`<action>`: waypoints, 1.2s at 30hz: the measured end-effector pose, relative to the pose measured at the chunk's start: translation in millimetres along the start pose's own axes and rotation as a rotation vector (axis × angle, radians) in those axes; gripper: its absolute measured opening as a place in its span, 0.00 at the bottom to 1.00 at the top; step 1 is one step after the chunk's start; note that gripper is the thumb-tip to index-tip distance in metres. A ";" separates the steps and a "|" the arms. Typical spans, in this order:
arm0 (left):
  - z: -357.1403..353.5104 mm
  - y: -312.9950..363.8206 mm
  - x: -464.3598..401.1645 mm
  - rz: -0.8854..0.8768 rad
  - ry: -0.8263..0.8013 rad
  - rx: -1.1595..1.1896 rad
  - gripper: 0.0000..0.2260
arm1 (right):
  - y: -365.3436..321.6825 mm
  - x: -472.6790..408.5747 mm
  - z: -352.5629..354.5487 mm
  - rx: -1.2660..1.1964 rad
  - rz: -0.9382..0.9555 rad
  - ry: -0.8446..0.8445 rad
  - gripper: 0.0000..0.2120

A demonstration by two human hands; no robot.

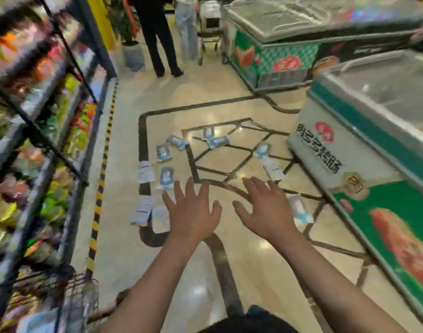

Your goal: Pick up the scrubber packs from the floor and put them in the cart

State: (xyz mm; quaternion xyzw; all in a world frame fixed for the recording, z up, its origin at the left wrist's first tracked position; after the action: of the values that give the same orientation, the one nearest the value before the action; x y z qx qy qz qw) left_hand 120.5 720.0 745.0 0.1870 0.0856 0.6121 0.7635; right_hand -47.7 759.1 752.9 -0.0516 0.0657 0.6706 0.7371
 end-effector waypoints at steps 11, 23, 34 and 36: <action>-122.7 230.0 -69.6 -0.312 -0.175 -0.078 0.28 | 292.1 54.7 -30.5 0.120 -0.404 -0.117 0.34; -206.4 293.7 -240.1 -0.339 -0.266 -0.119 0.28 | 380.5 -71.5 -113.7 0.043 -0.476 -0.306 0.35; -295.8 380.5 -387.0 -0.364 -0.415 -0.111 0.27 | 465.9 -171.5 -186.4 0.011 -0.559 -0.508 0.37; -313.9 386.2 -406.4 -0.358 -0.415 -0.153 0.28 | 485.0 -177.9 -204.2 0.000 -0.585 -0.575 0.37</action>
State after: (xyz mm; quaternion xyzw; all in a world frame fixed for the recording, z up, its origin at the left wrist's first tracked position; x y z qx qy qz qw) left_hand -436.9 453.6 568.5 0.2320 -0.0872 0.4207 0.8727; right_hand -552.5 597.1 587.0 0.1215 -0.1603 0.4197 0.8851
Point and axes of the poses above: each hand's wrist, its own x-axis away from the middle knuckle, its own z-axis out of the back of the hand, y = z × x, the point moved 8 cm from there along -x, towards the middle knuckle, and after that the axes turned 11 degrees about x, right-handed, at the moved point
